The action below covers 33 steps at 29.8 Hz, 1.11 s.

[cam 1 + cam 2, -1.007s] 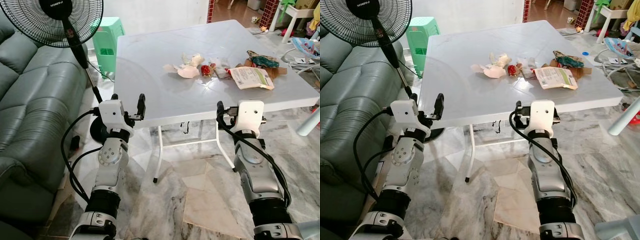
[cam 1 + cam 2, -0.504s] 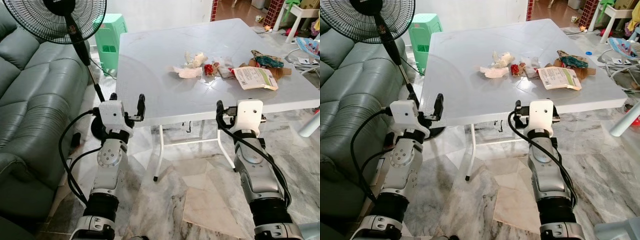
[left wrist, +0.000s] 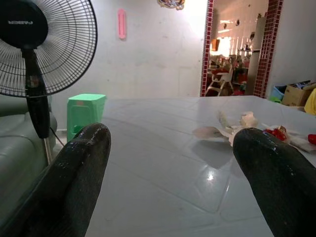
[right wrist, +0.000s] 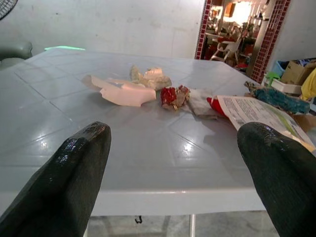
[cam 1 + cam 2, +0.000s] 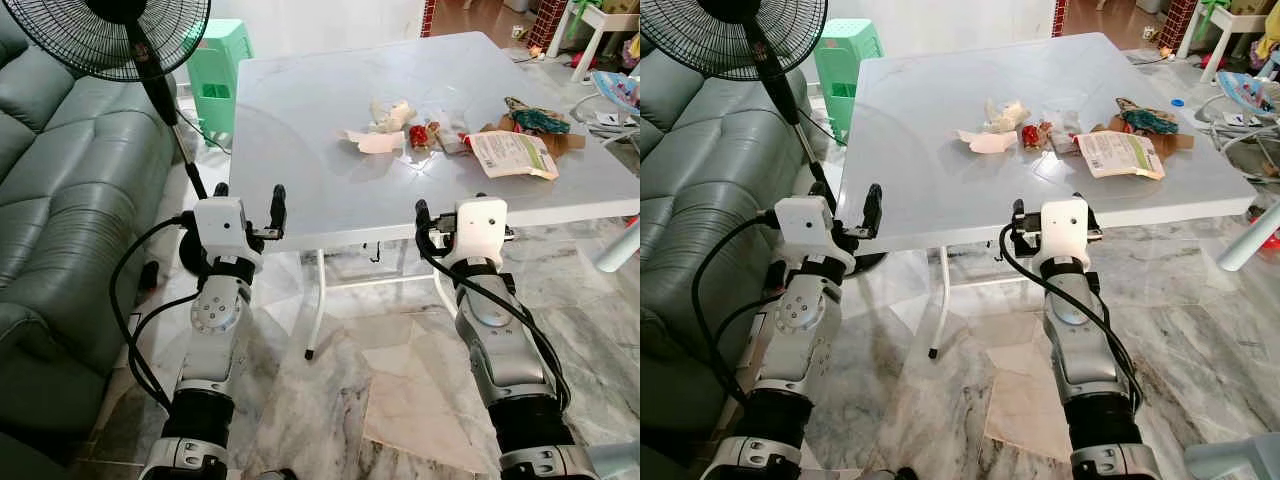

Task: Picking trash to rubbish bin

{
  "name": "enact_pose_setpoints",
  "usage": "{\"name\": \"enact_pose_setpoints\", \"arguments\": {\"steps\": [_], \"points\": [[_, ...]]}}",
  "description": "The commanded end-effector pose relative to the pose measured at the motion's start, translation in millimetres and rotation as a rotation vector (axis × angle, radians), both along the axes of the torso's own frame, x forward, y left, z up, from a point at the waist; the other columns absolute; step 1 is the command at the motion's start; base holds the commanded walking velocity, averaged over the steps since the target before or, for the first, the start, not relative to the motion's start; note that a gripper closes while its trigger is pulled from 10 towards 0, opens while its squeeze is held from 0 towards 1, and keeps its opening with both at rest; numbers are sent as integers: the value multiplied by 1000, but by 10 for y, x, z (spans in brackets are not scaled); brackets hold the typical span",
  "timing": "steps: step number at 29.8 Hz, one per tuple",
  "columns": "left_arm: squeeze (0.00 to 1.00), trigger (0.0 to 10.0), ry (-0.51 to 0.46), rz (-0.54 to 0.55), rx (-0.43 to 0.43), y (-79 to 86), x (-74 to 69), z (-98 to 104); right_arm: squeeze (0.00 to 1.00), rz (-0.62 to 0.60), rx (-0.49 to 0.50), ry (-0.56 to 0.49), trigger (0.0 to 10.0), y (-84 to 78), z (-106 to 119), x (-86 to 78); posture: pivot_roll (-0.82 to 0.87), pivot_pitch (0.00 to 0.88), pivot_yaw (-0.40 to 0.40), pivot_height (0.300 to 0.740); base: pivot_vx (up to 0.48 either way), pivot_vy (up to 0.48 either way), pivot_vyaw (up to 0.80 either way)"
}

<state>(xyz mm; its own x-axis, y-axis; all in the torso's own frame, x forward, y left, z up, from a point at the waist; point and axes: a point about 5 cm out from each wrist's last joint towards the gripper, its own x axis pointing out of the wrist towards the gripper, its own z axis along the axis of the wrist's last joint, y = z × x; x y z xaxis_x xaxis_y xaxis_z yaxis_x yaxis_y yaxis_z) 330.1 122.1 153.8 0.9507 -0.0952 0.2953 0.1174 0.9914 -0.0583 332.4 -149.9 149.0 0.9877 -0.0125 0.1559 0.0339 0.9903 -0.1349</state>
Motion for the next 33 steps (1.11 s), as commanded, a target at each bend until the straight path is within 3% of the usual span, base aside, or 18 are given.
{"name": "enact_pose_setpoints", "arguments": {"steps": [1,13,17,20,27,33], "points": [[0,10000,-6,-11,1,-3,-21,13,0,10,0,-30,10000,46,72,12,-119,71,56,740,0,0,0],[0,10000,8,-70,-1,-113,-19,-7,0,-19,-20,-62,10000,1,110,-68,-168,78,90,740,0,0,0],[0,10000,9,-95,3,-166,-2,14,0,-44,-27,-41,10000,-102,29,-135,-165,86,110,740,0,0,0],[0,10000,1,-106,22,-168,10,48,0,-60,-21,-28,10000,-119,-18,-116,-147,90,118,740,0,0,0],[0,10000,-12,-86,23,-78,-5,89,0,-38,1,-70,10000,-8,152,-76,-134,78,102,740,0,0,0],[0,10000,-30,-70,9,-142,-1,142,0,-32,8,-43,10000,-44,85,-6,-78,84,69,740,0,0,0]]}}
